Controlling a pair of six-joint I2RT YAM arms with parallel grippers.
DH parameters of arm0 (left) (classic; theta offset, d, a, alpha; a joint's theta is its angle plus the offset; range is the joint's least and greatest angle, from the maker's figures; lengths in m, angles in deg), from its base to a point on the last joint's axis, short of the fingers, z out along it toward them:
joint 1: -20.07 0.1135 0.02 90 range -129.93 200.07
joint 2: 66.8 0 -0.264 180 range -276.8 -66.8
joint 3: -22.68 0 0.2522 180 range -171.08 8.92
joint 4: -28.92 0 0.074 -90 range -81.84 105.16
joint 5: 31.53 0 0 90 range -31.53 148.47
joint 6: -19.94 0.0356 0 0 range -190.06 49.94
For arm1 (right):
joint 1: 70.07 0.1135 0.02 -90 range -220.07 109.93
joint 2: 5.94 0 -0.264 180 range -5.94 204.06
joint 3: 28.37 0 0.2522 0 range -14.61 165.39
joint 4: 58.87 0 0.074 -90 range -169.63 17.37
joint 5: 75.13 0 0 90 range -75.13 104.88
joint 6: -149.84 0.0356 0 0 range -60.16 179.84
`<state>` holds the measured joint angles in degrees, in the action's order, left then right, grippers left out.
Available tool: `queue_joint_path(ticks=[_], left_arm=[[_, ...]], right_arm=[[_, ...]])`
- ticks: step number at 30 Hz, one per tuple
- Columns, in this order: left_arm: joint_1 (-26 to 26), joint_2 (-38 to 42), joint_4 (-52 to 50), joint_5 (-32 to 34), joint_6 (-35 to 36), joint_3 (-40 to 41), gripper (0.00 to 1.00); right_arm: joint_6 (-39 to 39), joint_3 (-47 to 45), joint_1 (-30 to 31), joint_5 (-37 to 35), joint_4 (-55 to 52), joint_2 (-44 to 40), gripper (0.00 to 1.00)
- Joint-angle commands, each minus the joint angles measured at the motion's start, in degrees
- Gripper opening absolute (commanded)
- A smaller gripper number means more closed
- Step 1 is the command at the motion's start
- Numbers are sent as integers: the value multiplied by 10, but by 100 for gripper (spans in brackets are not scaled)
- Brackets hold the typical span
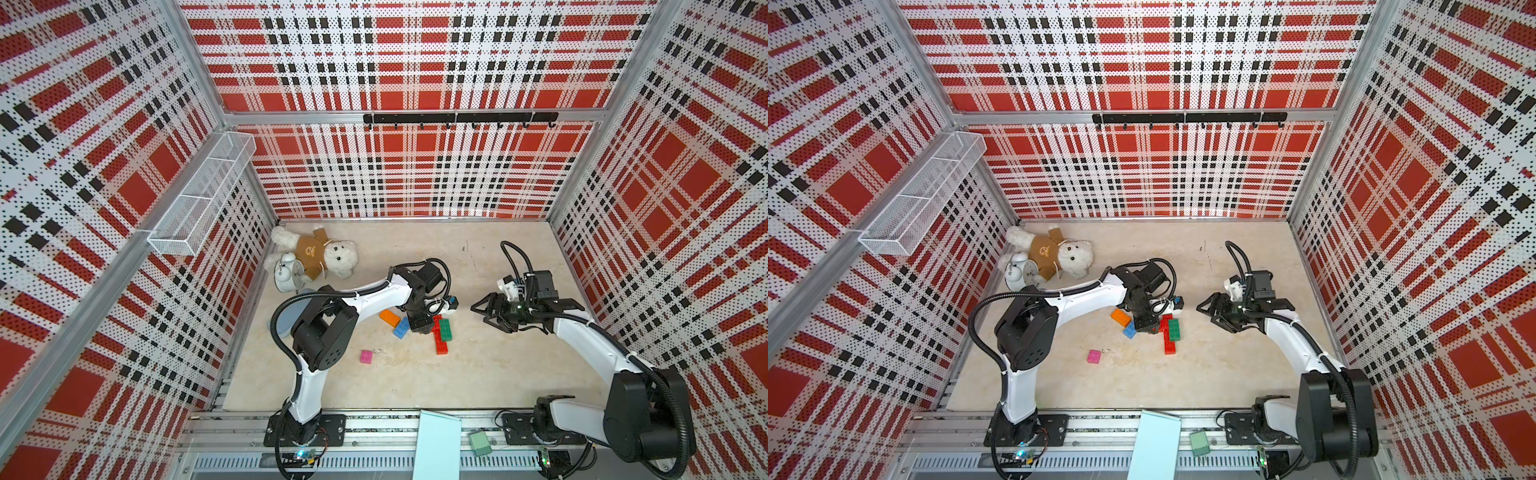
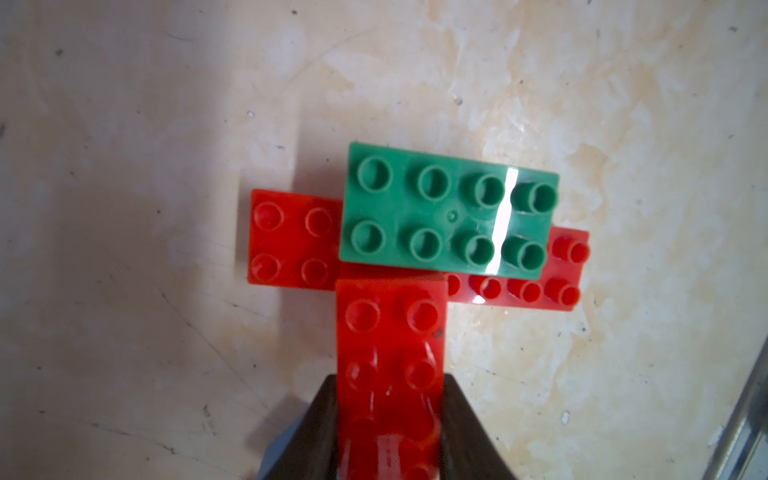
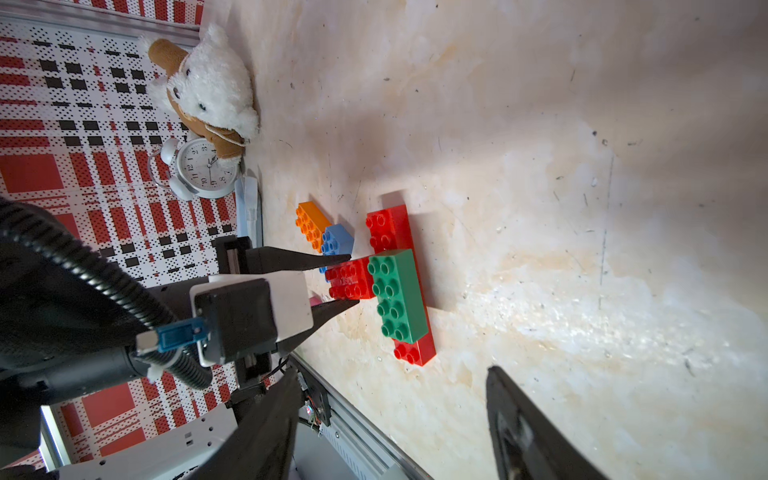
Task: Assemble a small pinwheel with lego
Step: Assemble the lego brick with the lego brick.
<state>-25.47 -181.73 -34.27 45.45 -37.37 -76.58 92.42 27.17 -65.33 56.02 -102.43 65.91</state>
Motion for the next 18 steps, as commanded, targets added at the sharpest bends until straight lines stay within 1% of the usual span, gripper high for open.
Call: queue_joint_path(ticks=[1, 6, 10, 15, 18], left_arm=[[-4, -17, -7, -1, 14, -13, 23], [-6, -27, -20, -1, 24, -20, 23], [-6, -39, -42, -1, 39, -37, 23], [-4, -51, -65, -3, 53, -62, 23], [-4, -59, -77, 1, 57, -73, 23]], right_arm=[[-6, -9, -2, 14, 14, -9, 67], [-7, -16, -2, 18, 18, -9, 57], [-12, -19, -2, 16, 11, -10, 50], [-7, -27, -1, 19, 18, -13, 46], [-5, -30, 0, 16, 18, -17, 45]])
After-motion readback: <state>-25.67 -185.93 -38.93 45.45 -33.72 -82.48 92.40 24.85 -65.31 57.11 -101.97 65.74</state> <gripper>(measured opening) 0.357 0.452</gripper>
